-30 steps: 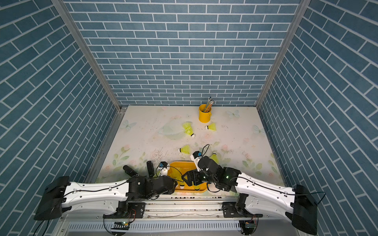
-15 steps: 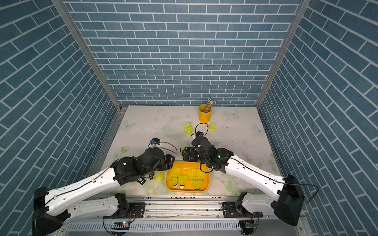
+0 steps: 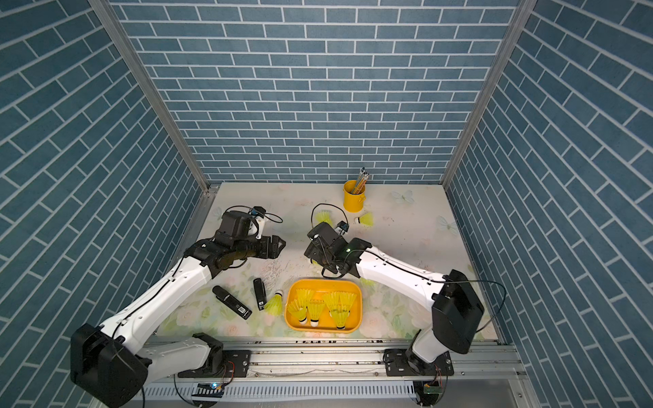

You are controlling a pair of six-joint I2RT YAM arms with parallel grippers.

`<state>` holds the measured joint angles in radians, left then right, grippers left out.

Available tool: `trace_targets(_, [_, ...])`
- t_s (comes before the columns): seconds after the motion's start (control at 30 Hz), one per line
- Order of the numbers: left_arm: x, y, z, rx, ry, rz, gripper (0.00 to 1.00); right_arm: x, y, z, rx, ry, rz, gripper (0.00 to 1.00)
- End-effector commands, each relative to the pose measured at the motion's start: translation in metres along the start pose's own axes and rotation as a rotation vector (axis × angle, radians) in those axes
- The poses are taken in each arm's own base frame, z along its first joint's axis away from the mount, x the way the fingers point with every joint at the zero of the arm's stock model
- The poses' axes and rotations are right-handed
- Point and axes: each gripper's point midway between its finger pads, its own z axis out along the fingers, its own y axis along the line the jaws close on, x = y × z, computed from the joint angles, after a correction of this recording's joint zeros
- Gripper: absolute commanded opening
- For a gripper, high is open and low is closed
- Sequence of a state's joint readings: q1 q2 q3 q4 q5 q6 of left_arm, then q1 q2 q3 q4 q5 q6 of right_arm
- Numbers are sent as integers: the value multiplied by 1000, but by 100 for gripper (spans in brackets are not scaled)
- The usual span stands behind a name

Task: Put the shuttlecocks into the storage box
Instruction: Pick up the shuttlecock at the center of the board.

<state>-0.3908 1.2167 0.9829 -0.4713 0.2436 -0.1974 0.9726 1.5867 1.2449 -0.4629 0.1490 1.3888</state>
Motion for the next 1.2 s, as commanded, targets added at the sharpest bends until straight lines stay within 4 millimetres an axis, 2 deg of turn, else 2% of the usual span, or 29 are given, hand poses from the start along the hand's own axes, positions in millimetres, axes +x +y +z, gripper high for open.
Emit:
trace_targets(0.0, [16, -1, 14, 113, 57, 159, 83, 4, 0, 19, 40, 0, 204, 74])
trace_targets(0.1, [26, 19, 24, 146, 91, 101, 80, 6, 8, 36, 52, 7, 286, 74])
trace_targets(0.23, [31, 46, 33, 136, 96, 4, 80, 18, 2, 61, 95, 48, 400, 72])
trace_targets(0.3, [33, 54, 39, 125, 106, -19, 80, 21, 1, 72, 102, 54, 437, 72])
trace_targets(0.33, [34, 56, 42, 118, 112, -23, 99, 22, 2, 78, 108, 56, 451, 72])
trace_targets(0.47, [34, 58, 46, 115, 87, -22, 99, 29, -1, 96, 146, 83, 498, 70])
trace_targets(0.57, [35, 59, 44, 102, 78, -18, 100, 30, -4, 99, 152, 78, 536, 69])
trace_targets(1.0, [39, 59, 44, 104, 83, -37, 100, 7, -34, 120, 238, 9, 577, 66])
trace_targets(1.17, [43, 62, 50, 99, 99, -50, 100, 3, -38, 126, 252, -6, 571, 61])
